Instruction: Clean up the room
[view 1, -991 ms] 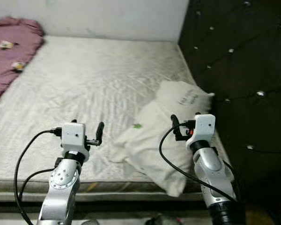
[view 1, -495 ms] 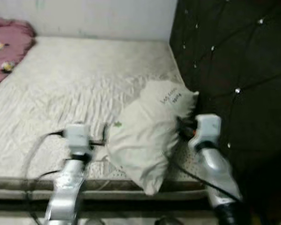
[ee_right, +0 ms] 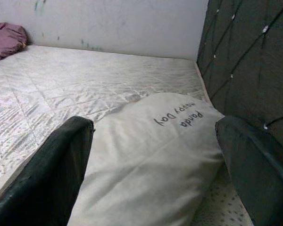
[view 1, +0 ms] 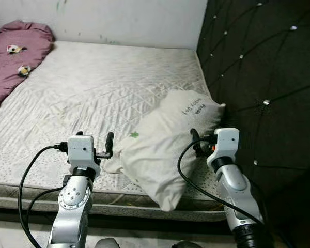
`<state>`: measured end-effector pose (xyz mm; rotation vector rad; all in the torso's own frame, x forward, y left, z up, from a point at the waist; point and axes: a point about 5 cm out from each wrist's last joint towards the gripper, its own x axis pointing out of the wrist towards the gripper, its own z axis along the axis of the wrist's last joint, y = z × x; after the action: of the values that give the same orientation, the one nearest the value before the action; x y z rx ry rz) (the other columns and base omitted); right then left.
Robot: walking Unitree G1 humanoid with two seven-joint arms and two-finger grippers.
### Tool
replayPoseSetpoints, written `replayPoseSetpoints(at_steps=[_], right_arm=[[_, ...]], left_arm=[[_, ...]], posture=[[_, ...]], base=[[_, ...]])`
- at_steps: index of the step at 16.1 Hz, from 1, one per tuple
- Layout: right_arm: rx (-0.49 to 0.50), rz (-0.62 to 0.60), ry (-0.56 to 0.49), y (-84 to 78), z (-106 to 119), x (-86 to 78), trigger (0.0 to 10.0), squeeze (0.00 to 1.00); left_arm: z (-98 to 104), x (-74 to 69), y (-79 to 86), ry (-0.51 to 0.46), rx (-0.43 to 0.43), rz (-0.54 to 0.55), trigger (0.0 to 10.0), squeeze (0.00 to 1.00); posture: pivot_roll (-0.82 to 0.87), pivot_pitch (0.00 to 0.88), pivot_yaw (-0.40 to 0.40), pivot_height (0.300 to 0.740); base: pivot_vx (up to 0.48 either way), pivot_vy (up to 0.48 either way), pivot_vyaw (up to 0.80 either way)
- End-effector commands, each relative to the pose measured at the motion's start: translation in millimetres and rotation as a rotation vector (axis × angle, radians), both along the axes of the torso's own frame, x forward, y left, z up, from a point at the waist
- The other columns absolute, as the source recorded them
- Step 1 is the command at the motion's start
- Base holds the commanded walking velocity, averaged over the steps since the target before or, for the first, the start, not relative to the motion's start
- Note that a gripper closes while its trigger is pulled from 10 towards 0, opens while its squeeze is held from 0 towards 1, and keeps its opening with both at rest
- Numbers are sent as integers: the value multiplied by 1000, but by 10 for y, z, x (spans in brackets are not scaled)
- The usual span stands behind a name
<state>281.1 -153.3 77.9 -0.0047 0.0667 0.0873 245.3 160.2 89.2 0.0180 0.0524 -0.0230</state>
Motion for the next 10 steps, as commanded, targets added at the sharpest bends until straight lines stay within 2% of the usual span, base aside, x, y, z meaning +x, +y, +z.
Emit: replayPoseSetpoints(at_steps=[1,3,6,10], right_arm=[[-2,-11,-22,-23,48,11,10000,0],[18,-17,-38,-20,107,9,10000,0],[21,-47,-56,-103,189,-55,10000,0],[15,-73,-41,-134,148,-149,10000,0]], left_arm=[[32,0,-35,-8,-30,-28,10000,0],[6,-5,-20,4,-28,-13,10000,0],[33,-5,27,-10,-19,2,10000,0],[14,-53,51,7,8,-6,10000,0]], posture=[[6,0,-24,740],[-1,0,-22,740],[3,0,-29,740],[-1,0,-14,740]], base=[[0,0,0],[0,0,0],[0,0,0],[0,0,0]])
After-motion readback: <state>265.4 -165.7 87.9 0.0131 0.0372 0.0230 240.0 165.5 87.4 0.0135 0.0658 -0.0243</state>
